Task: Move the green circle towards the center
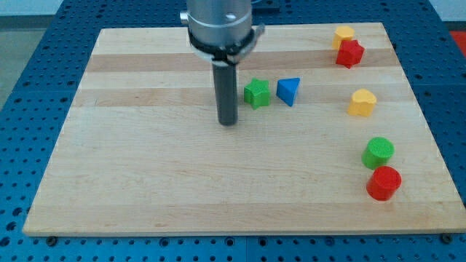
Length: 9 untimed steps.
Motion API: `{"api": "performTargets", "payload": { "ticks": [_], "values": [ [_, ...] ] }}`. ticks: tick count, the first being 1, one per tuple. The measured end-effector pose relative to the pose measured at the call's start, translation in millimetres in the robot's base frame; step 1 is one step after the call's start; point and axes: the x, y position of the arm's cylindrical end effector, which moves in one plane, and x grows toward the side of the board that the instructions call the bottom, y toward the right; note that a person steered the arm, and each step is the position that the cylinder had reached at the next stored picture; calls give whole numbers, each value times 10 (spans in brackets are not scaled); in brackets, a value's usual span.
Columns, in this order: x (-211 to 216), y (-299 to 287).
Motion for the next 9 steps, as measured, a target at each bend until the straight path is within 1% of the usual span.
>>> {"api": "performTargets", "payload": {
  "ticks": [1,2,3,4,5,6,7,9],
  "values": [
    [449,543],
    [293,943],
    [34,1209],
    [30,1952],
    [191,2760],
    [748,2904],
    [746,2568],
    [471,2169]
  ]
}}
